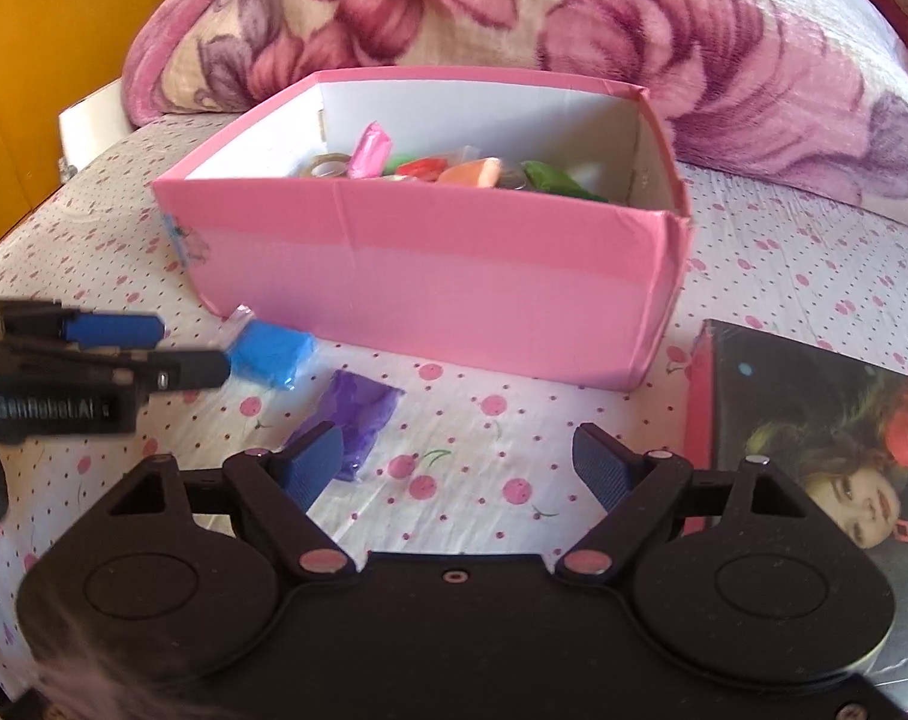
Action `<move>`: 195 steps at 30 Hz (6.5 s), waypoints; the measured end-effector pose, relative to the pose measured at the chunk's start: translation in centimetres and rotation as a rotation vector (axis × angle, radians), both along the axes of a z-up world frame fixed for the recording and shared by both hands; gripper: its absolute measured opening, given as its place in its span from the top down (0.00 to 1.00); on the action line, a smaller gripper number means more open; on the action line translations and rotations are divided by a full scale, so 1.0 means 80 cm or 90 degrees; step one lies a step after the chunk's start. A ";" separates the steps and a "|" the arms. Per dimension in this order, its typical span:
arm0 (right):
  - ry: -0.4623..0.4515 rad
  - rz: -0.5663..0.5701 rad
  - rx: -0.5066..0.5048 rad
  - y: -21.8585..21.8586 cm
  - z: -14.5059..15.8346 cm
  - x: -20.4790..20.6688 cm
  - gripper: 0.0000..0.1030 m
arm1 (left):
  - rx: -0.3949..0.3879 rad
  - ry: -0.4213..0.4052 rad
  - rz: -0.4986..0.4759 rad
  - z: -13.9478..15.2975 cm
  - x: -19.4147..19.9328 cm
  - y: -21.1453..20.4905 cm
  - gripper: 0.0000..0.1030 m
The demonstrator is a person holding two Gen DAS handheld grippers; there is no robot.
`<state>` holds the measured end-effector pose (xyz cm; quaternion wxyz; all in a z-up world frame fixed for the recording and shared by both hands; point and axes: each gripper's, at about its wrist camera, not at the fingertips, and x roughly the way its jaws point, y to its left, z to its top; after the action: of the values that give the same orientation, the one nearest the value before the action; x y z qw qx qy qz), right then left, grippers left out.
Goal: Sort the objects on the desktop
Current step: 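Move left tool to blue clay packet while right tool moves to purple packet, then close left tool on blue packet while right tool closes on purple packet, then carry blue packet into pink box and open left tool while right tool carries purple packet, then lower purple packet into pink box and open right tool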
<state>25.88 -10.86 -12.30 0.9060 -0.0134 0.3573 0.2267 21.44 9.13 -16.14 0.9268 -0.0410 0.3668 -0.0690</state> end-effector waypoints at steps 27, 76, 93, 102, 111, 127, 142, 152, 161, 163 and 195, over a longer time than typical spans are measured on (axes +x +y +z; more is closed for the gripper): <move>-0.032 0.082 -0.016 0.054 -0.038 0.004 0.20 | 0.044 0.034 0.039 -0.041 0.048 -0.010 0.37; 0.027 0.026 0.049 -0.002 -0.009 0.000 0.61 | -0.008 0.010 -0.032 0.003 0.026 -0.011 0.48; -0.022 0.016 0.111 -0.037 0.071 -0.020 0.61 | -0.042 -0.070 -0.038 0.064 -0.009 -0.005 0.48; -0.054 -0.004 0.141 -0.058 0.104 -0.005 0.61 | -0.059 -0.118 0.007 0.096 -0.006 0.009 0.48; -0.079 -0.001 0.144 -0.060 0.119 0.022 0.61 | -0.067 -0.138 0.036 0.104 0.033 0.027 0.48; -0.051 0.012 0.114 -0.033 0.113 0.132 0.61 | -0.064 -0.073 0.015 0.051 0.121 0.013 0.48; 0.003 0.023 0.063 0.000 0.087 0.182 0.61 | 0.005 -0.053 -0.006 0.044 0.133 -0.008 0.44; 0.017 0.022 0.039 -0.004 0.085 0.184 0.61 | 0.022 -0.049 -0.021 0.043 0.131 -0.014 0.33; 0.029 0.031 0.010 0.005 0.090 0.201 0.61 | -0.005 -0.064 -0.010 0.056 0.126 -0.005 0.33; 0.034 0.033 0.000 0.009 0.090 0.207 0.61 | -0.007 -0.069 -0.010 0.059 0.125 -0.004 0.33; 0.061 -0.027 -0.046 0.015 0.084 0.213 0.17 | -0.017 -0.073 0.002 0.065 0.125 0.003 0.33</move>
<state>42.92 -9.63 -5.54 0.8913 -0.0275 0.4085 0.1948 31.45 9.41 -10.95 0.9458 -0.0499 0.3119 -0.0748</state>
